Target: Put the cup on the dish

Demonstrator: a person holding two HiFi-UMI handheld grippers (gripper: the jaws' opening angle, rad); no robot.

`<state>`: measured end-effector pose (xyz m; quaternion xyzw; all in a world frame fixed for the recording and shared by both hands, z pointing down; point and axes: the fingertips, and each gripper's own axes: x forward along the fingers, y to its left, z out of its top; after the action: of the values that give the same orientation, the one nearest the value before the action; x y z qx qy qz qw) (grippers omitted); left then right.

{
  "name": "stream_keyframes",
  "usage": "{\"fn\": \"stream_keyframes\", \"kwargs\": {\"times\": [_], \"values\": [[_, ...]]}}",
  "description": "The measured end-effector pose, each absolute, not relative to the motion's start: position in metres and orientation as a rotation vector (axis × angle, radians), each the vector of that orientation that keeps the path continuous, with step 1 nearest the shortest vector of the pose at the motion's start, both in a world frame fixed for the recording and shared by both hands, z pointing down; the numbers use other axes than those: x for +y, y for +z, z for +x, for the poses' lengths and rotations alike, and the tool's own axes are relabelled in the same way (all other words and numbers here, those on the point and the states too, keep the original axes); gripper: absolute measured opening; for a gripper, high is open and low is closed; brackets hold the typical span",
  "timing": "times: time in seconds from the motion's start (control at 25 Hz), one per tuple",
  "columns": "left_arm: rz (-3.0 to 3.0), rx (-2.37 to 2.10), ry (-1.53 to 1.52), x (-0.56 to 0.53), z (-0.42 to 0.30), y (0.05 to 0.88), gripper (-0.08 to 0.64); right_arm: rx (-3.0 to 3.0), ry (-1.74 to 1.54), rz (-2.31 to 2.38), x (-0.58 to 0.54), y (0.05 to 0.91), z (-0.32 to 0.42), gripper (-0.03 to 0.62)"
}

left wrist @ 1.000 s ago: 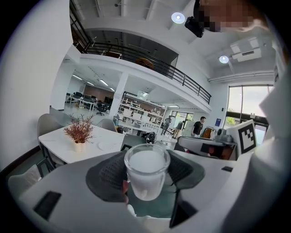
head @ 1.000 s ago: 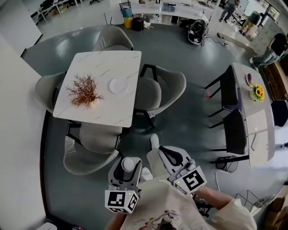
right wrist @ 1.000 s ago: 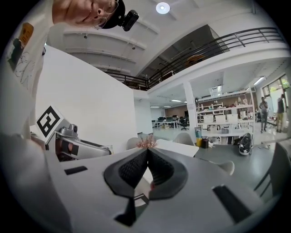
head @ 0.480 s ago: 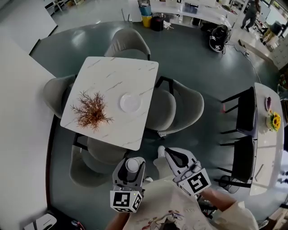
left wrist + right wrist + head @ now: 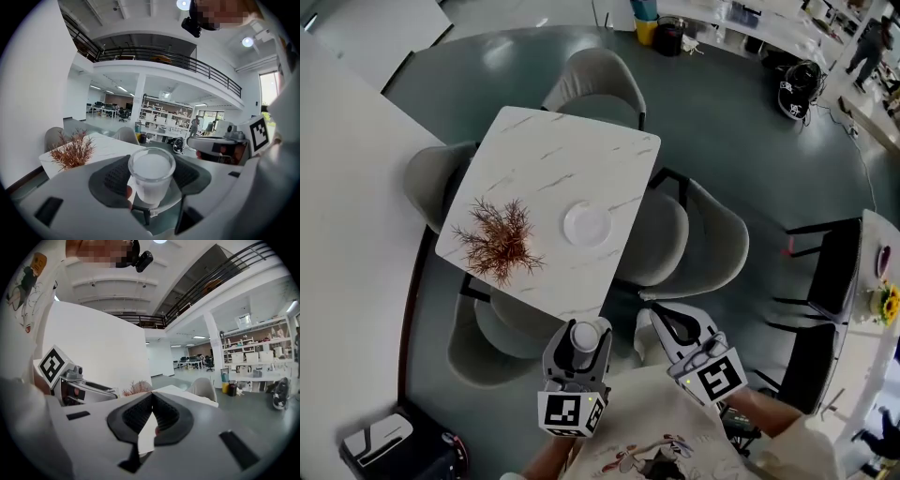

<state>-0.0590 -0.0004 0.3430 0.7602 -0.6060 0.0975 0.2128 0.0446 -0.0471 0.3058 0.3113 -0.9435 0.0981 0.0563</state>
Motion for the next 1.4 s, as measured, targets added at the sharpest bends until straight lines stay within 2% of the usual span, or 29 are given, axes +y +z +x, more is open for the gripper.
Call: {"fn": "stream_keyframes", "kwargs": {"times": [0.52, 0.92, 1.4], "values": [[2.087, -1.749, 0.307, -0.041, -0.069, 0.355, 0.273, -2.862, 0.350, 0.922, -0.084, 0.320, 0.031, 0.006], [2.086, -1.778, 0.329, -0.090, -0.102, 0.377, 0.272, -2.804, 0.347, 0.961, -0.123, 0.350, -0.001, 0.006], [2.114, -1.746, 0.282, -0.162, -0.130, 0.429, 0.272, -2.695, 0.409, 0.977, -0.164, 0.415, -0.037, 0.006]]}}
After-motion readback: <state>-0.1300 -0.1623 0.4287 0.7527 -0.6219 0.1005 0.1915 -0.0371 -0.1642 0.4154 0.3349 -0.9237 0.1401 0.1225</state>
